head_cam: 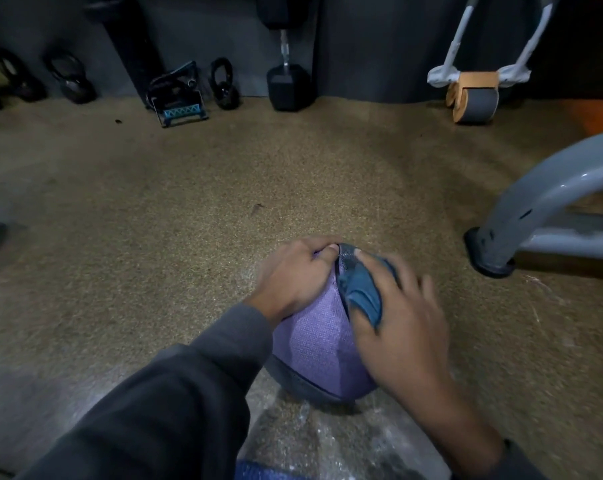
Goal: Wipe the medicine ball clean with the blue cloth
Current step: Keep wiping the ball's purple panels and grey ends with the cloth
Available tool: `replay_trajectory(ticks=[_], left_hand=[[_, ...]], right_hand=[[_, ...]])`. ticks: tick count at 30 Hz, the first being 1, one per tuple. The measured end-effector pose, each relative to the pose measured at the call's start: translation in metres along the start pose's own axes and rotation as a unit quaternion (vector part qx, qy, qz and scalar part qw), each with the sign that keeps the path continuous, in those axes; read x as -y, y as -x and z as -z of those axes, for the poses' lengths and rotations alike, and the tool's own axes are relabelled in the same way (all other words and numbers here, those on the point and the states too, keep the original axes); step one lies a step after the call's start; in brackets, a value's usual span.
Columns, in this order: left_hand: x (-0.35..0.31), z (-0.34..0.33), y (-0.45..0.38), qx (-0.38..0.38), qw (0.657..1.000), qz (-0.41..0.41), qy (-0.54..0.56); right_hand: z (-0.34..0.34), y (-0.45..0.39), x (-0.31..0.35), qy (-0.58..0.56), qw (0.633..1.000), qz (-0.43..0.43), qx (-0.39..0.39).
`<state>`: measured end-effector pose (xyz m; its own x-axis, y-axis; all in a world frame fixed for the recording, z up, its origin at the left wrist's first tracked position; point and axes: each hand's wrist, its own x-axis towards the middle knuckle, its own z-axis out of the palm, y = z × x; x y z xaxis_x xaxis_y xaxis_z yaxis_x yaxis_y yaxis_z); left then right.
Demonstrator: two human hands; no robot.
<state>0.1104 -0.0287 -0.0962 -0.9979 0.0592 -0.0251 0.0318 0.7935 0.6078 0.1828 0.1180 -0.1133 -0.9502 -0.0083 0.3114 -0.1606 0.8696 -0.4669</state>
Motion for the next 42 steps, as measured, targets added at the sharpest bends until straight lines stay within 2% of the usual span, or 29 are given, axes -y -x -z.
replay_trajectory(ticks=[4,6,9,12,17,19,22,25,27,29,31,34,37,38,42], left_hand=[[-0.008,-0.002,0.001,0.008,1.0,-0.022,-0.013],[-0.009,-0.003,-0.002,0.006,0.999,-0.02,-0.033],[0.005,-0.004,-0.01,0.023,1.0,0.0,0.011],[0.019,-0.001,-0.015,0.027,0.997,0.001,0.074],[0.021,-0.001,-0.01,0.016,0.998,-0.028,0.062],[0.022,-0.004,-0.009,0.012,0.998,-0.029,0.055],[0.025,-0.004,-0.01,0.01,0.998,-0.018,0.067],[0.03,-0.002,-0.009,0.01,0.994,-0.018,0.111],[0.033,-0.001,-0.007,0.013,0.992,-0.023,0.123],[0.032,-0.002,-0.006,0.017,0.992,-0.022,0.12],[0.029,-0.003,-0.004,0.013,0.996,-0.024,0.088],[0.027,-0.005,-0.005,0.008,0.998,-0.03,0.059],[0.027,-0.005,-0.003,-0.002,0.995,-0.04,0.095],[0.027,-0.005,-0.002,-0.011,0.994,-0.039,0.106],[0.028,-0.005,0.001,-0.024,0.991,-0.022,0.127]], right_hand=[[-0.012,-0.061,-0.014,-0.033,0.995,-0.072,0.055],[-0.014,-0.066,-0.011,-0.026,0.994,-0.09,0.05],[-0.008,-0.022,0.006,-0.01,1.0,-0.029,-0.002],[-0.01,0.013,0.003,-0.048,0.999,0.0,-0.024],[-0.013,-0.036,-0.023,-0.111,0.987,-0.117,0.01],[-0.013,-0.042,-0.01,-0.074,0.993,-0.091,0.017],[-0.008,-0.014,0.018,-0.022,1.0,-0.003,0.011],[-0.007,0.019,0.013,-0.041,0.999,0.034,0.006],[-0.011,0.01,-0.009,-0.083,0.997,-0.003,0.002],[-0.016,-0.015,-0.031,-0.134,0.987,-0.091,0.012],[-0.016,-0.029,-0.034,-0.135,0.982,-0.13,0.019],[-0.008,-0.004,0.006,-0.052,0.998,-0.044,0.004],[-0.01,0.012,0.022,-0.025,0.999,0.028,-0.009],[-0.011,0.002,0.016,-0.03,0.999,0.019,-0.014],[-0.023,-0.038,-0.024,-0.126,0.985,-0.121,0.0]])
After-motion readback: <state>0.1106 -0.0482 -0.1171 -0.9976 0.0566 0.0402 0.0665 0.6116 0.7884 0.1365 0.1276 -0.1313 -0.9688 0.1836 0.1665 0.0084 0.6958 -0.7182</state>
